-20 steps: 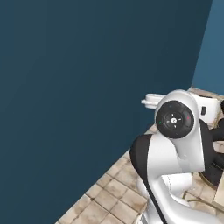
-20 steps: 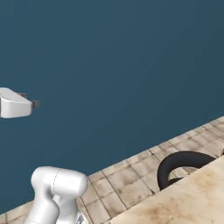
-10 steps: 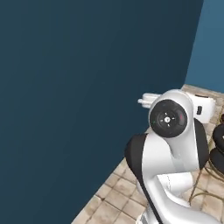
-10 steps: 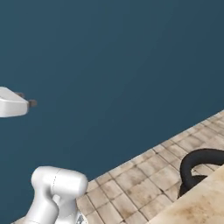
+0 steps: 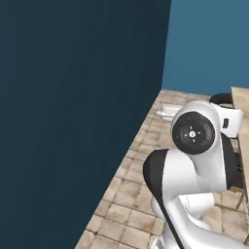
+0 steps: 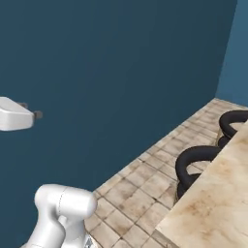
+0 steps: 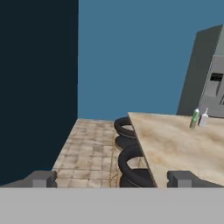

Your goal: Sort all alcoholic drinks to one cabinet, and non-alcoholic drinks to the other.

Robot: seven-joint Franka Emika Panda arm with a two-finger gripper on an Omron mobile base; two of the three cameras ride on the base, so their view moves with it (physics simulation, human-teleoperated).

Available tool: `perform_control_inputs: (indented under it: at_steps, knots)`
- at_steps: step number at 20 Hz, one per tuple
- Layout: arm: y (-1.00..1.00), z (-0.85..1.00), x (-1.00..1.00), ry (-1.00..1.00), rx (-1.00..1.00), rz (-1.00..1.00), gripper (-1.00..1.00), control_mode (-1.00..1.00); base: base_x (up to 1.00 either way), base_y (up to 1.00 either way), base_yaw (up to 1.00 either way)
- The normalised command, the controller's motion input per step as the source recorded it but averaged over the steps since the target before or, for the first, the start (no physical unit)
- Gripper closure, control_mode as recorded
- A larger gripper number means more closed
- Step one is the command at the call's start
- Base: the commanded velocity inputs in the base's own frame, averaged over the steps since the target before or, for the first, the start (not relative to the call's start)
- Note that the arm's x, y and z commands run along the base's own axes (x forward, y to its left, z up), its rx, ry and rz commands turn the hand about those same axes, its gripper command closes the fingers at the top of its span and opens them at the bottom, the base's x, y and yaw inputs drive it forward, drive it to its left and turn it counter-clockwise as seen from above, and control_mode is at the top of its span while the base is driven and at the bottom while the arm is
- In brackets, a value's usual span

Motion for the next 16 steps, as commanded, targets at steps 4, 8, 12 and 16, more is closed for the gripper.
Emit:
perform_control_inputs:
  at_steps: [4,8,12,16]
  knots:
    - [0.00,0.00,0.00,0.00,0.00,0.00,-1.00,1.00,0.41,0.49,-0.32]
    - [0.00,0.00,0.00,0.00,0.00,0.00,-1.00,1.00,0.69,0.50,-0.32]
    - [0.00,0.00,0.00,0.00,0.00,0.00,-1.00,1.00,0.65,0.22,-0.30]
    - [0.00,0.00,0.00,0.00,0.00,0.00,-1.00,1.00,0.62,0.00,-0.26]
